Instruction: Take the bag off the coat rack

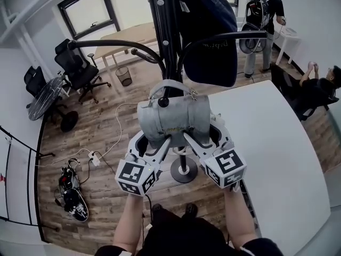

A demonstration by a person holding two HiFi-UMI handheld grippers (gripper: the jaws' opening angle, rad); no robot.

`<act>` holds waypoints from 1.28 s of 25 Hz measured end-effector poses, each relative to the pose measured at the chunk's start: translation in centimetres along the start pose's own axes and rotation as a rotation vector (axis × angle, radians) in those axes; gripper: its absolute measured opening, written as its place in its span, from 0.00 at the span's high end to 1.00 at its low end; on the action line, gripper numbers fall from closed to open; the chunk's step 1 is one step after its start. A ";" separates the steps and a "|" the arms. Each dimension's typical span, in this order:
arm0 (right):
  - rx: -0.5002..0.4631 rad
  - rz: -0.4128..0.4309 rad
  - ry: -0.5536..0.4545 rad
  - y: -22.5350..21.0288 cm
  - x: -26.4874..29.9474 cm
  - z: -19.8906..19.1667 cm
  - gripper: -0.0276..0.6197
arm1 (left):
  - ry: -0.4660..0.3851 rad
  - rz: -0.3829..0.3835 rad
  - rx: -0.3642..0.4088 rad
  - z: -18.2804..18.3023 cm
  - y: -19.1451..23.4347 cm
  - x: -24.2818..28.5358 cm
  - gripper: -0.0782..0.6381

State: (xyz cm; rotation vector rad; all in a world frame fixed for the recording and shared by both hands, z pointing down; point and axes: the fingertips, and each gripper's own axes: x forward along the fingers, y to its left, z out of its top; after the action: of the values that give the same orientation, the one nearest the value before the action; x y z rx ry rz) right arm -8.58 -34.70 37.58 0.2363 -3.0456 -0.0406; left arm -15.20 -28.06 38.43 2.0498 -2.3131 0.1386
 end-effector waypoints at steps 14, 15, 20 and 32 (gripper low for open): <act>-0.008 -0.098 0.008 2.0 -1.5 0.6 0.55 | -0.026 -0.070 0.042 0.7 -0.5 -2.0 0.52; -0.013 -0.113 0.009 2.2 -2.0 0.9 0.55 | -0.033 -0.086 0.042 0.9 -0.8 -2.3 0.52; -0.031 -0.180 0.006 3.6 -3.4 2.3 0.55 | -0.069 -0.147 0.051 2.1 -1.3 -3.6 0.52; -0.094 -0.286 -0.020 7.3 -6.6 5.3 0.55 | -0.148 -0.245 0.071 4.8 -2.5 -7.5 0.52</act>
State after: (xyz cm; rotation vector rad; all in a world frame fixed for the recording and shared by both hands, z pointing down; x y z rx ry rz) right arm -3.70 -26.31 31.96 0.6637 -2.9925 -0.2049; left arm -11.67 -21.44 33.05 2.4351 -2.1373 0.0607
